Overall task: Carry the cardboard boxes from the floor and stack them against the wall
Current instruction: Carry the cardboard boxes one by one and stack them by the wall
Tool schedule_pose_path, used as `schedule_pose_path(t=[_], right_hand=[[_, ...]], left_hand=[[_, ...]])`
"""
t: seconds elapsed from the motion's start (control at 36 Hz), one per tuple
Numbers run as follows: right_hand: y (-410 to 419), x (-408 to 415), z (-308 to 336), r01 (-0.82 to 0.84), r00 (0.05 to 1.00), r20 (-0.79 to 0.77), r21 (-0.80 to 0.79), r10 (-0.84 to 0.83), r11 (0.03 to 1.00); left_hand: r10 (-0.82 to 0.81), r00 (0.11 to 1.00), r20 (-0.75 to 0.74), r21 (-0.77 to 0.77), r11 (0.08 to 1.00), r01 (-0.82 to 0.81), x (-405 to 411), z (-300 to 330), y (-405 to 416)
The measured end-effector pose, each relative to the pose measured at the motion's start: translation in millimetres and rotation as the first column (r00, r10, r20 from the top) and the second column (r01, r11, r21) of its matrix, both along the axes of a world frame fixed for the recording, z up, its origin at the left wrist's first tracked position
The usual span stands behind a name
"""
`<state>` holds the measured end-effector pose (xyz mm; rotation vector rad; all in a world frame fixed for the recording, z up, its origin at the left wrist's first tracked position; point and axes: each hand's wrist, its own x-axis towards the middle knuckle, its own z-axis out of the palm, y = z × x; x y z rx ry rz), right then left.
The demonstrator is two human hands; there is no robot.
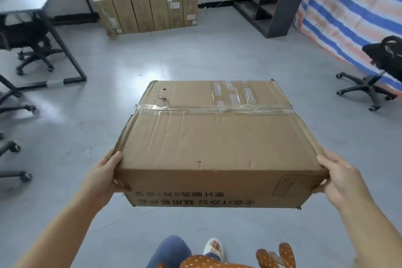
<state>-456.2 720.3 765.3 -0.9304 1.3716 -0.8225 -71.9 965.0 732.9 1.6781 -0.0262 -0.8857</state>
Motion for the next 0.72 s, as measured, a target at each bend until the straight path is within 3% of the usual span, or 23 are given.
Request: schedule_pose_path(t=[0.25,0.72], right_hand=[[-132,82,-4,-0.037,0.999,-0.003,-0.002,0.037,0.999],[-386,288,-12,0.037,0.999,-0.018,0.049,-0.037,0.998]], left_hand=[[0.044,0.999,0.015,-0.006,0.999,-0.044,66,-9,-113],[0.013,1.0,0.002,0.039,0.999,-0.013,274,4,-378]])
